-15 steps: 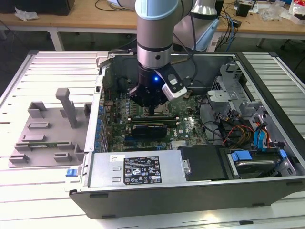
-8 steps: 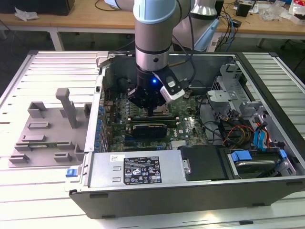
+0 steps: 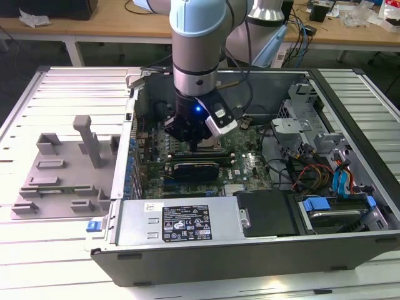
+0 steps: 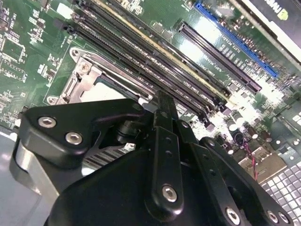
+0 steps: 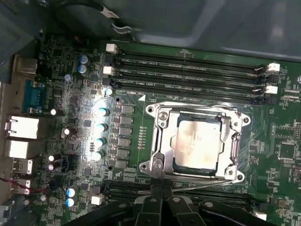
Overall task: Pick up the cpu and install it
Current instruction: 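Install the second cpu locking lever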
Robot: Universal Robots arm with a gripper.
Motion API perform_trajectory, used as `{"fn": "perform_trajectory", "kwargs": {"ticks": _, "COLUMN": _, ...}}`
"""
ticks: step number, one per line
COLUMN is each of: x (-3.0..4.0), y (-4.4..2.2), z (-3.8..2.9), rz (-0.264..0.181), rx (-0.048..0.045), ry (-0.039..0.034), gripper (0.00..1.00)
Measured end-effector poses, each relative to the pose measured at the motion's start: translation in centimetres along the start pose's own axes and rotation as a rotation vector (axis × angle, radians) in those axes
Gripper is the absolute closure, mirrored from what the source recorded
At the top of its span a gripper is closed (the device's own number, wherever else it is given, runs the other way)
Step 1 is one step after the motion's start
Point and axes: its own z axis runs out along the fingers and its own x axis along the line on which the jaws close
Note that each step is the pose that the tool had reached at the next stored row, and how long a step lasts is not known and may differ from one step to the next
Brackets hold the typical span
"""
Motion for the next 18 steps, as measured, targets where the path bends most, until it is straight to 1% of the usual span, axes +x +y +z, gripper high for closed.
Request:
{"fn": "perform_trajectory", "kwargs": {"ticks": 2, "x": 0.10, "y": -0.01, "z": 0.05, "rz": 0.000, "rx": -0.0094, "ry": -0.0012, "gripper": 0.89}}
{"fn": "perform_trajectory", "kwargs": {"ticks": 3, "x": 0.14, "y": -0.03, "z": 0.10, "rz": 0.000, "rx": -0.0177, "ry": -0.0020, "gripper": 0.89}}
{"fn": "perform_trajectory", "kwargs": {"ticks": 4, "x": 0.16, "y": -0.06, "z": 0.13, "rz": 0.001, "rx": -0.0283, "ry": -0.0032, "gripper": 0.89}}
{"fn": "perform_trajectory", "kwargs": {"ticks": 5, "x": 0.17, "y": -0.10, "z": 0.15, "rz": 0.001, "rx": -0.0349, "ry": -0.0040, "gripper": 0.89}}
{"fn": "perform_trajectory", "kwargs": {"ticks": 6, "x": 0.20, "y": -0.22, "z": 0.18, "rz": 0.001, "rx": -0.0446, "ry": -0.0050, "gripper": 0.89}}
{"fn": "perform_trajectory", "kwargs": {"ticks": 7, "x": 0.23, "y": -0.48, "z": 0.19, "rz": 0.001, "rx": -0.0497, "ry": -0.0057, "gripper": 0.89}}
{"fn": "perform_trajectory", "kwargs": {"ticks": 9, "x": 0.28, "y": -0.98, "z": 0.17, "rz": 0.001, "rx": -0.0514, "ry": -0.0057, "gripper": 0.89}}
{"fn": "perform_trajectory", "kwargs": {"ticks": 16, "x": 0.37, "y": -1.75, "z": 0.15, "rz": 0.001, "rx": -0.0518, "ry": -0.0058, "gripper": 0.89}}
{"fn": "perform_trajectory", "kwargs": {"ticks": 17, "x": 0.37, "y": -1.81, "z": 0.15, "rz": 0.001, "rx": -0.0544, "ry": -0.0061, "gripper": 0.89}}
{"fn": "perform_trajectory", "kwargs": {"ticks": 18, "x": 0.39, "y": -1.94, "z": 0.16, "rz": 0.001, "rx": -0.0644, "ry": -0.0072, "gripper": 0.89}}
